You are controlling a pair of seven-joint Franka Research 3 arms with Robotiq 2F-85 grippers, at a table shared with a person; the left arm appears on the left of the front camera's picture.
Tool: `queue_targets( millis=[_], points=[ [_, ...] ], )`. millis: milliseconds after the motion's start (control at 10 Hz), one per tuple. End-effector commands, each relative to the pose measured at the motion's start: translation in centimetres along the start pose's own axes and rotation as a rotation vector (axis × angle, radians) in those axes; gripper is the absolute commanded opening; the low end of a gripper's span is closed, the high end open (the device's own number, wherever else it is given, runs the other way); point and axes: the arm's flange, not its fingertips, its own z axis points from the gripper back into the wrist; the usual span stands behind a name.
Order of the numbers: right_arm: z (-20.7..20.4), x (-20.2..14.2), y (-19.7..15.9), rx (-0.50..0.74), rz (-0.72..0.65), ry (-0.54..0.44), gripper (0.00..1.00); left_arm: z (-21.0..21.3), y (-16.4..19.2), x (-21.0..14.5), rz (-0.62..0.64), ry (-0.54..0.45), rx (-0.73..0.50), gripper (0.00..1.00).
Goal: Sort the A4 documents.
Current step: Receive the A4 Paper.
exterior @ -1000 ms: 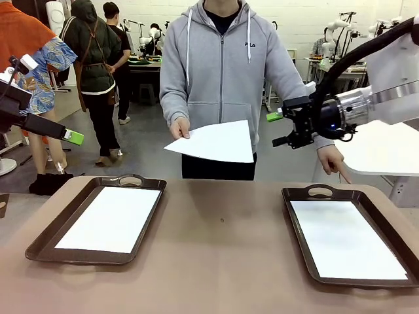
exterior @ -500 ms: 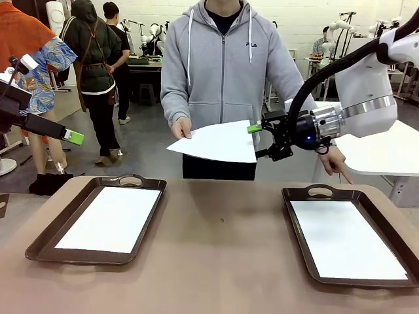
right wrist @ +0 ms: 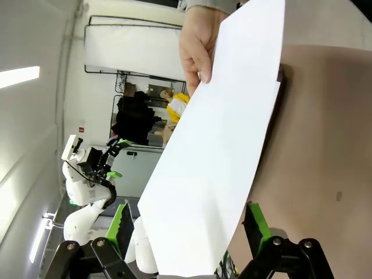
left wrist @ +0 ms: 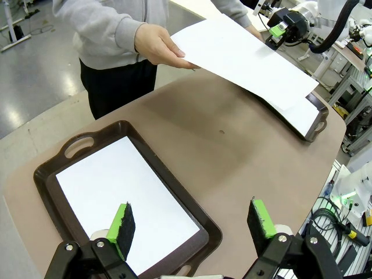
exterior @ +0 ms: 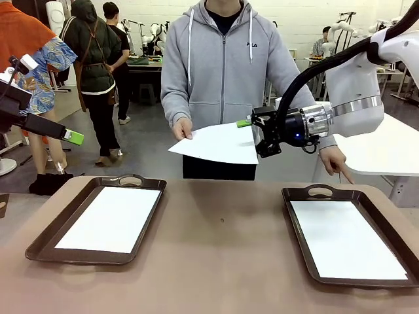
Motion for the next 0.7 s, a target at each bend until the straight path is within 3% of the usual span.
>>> queue_targets(
  millis=[0,400,600],
  points=[
    [-0.45,0.73,0.04,0.047,-0.033,-0.016,1.0,-0.06,-0.01,-0.04,-0.002,-0.002,0.001,1.0],
    [-0.5,0.66,-0.71,0.083,-0.055,-0.013,1.0,-0.06,-0.01,-0.04,-0.002,-0.002,0.001,1.0],
    [-0.43,0.58,-0.9,0.104,-0.056,-0.007,0.89,-0.06,-0.01,-0.04,-0.002,-0.002,0.001,1.0]
  ],
)
